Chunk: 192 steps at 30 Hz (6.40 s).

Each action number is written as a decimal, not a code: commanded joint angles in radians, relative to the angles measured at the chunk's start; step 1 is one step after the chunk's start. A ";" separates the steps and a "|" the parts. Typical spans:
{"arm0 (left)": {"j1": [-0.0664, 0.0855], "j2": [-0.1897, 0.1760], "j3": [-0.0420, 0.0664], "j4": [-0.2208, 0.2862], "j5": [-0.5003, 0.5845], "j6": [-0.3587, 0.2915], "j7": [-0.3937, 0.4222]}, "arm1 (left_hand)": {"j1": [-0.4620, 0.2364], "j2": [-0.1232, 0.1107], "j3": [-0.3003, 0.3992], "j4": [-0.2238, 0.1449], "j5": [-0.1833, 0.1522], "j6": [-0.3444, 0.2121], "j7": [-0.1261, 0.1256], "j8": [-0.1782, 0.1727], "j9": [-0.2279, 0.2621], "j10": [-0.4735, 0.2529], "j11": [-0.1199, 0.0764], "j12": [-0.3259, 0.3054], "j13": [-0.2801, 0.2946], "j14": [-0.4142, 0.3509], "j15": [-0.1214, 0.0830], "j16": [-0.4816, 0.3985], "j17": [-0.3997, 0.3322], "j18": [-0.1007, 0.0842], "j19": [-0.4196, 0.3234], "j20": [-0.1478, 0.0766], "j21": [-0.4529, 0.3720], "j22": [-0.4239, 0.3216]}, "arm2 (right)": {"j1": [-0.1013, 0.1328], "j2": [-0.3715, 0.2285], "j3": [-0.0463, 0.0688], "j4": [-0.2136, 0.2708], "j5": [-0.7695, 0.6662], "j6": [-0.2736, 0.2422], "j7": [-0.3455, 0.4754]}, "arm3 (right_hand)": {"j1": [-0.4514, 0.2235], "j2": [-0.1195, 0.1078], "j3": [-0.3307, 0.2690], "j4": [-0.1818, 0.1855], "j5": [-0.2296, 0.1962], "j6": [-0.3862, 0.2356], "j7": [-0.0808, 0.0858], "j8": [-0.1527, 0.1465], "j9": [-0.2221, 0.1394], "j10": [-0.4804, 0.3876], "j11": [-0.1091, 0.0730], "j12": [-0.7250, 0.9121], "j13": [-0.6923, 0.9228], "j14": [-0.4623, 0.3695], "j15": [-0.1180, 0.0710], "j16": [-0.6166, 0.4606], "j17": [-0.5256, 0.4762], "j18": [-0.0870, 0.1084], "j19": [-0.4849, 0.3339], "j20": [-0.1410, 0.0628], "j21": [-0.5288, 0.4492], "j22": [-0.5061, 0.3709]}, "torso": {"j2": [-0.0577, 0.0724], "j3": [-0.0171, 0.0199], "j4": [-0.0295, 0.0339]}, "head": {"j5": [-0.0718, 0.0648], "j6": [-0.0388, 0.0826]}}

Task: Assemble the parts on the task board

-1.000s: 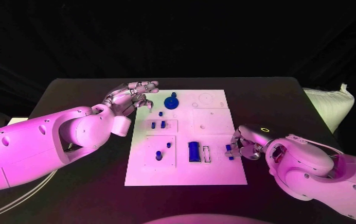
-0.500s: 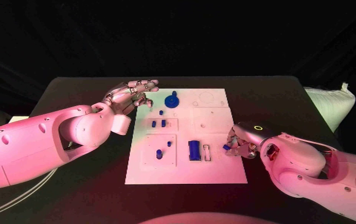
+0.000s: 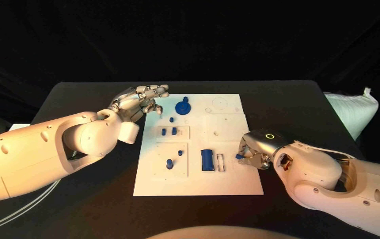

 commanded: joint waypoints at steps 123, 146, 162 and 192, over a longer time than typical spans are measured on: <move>0.000 -0.002 0.000 0.005 -0.018 0.025 -0.008 | -0.003 0.005 0.004 -0.008 0.002 -0.006 0.002 0.003 0.000 -0.013 0.004 0.011 0.001 -0.012 0.001 -0.002 -0.007 0.011 -0.011 0.000 0.006 -0.001 | -0.005 0.040 -0.011 0.025 0.531 -0.322 0.074 | -0.213 -0.077 -0.102 0.171 0.117 -0.012 -0.009 0.022 0.087 0.045 -0.015 0.055 -0.071 0.097 -0.010 0.010 0.229 -0.023 0.053 -0.018 0.010 0.151 | -0.002 0.0002 -0.0029 | 0.001 0.005; -0.034 0.108 0.001 -0.210 0.054 -0.046 0.086 | -0.076 -0.031 -0.073 0.028 -0.002 -0.033 0.010 0.000 -0.002 -0.070 0.032 -0.005 -0.029 -0.342 0.051 -0.318 -0.285 -0.005 -0.258 0.041 -0.167 -0.094 | 0.150 0.167 -0.003 -0.435 1.587 -0.287 0.834 | 0.165 -0.063 -0.038 0.056 0.088 -0.164 0.100 -0.053 -0.045 -0.313 0.110 -1.158 -1.057 -0.341 0.124 -1.237 -0.839 0.128 -0.466 0.120 -1.100 -0.826 | -0.097 -0.0237 -0.0225 | -0.021 0.108; -0.046 0.214 0.002 -0.363 0.058 -0.098 0.114 | -0.400 0.099 -0.166 -0.019 -0.041 -0.315 -0.039 -0.137 -0.068 -0.350 0.015 -0.225 -0.119 -0.630 0.084 -0.961 -0.659 -0.045 -0.719 0.069 -0.511 -0.474 | 0.155 0.329 0.013 -0.689 1.651 -0.221 0.879 | -0.310 -0.021 -0.103 0.016 0.030 -0.465 0.057 -0.114 -0.173 -0.672 0.097 -1.229 -1.511 -0.625 0.076 -1.537 -1.181 0.071 -0.689 0.101 -1.376 -1.139 | -0.128 -0.0167 -0.0213 | -0.017 0.156; -0.128 0.156 0.061 -0.047 -0.169 -0.628 0.182 | -1.065 0.099 -0.360 -0.019 -0.138 -0.806 -0.178 -0.137 -0.068 -0.851 -0.098 -0.341 -0.119 -1.077 -0.016 -1.188 -0.659 -0.171 -1.072 -0.116 -0.645 -0.665 | 0.137 0.282 -0.026 -0.356 1.866 -0.622 1.081 | -1.060 -0.021 -0.103 -0.084 -0.084 -0.941 -0.073 -0.114 -0.255 -1.222 0.002 -1.229 -1.511 -1.213 0.076 -1.537 -1.308 -0.053 -1.232 -0.033 -1.464 -1.308 | -0.155 0.0129 -0.0063 | 0.016 0.187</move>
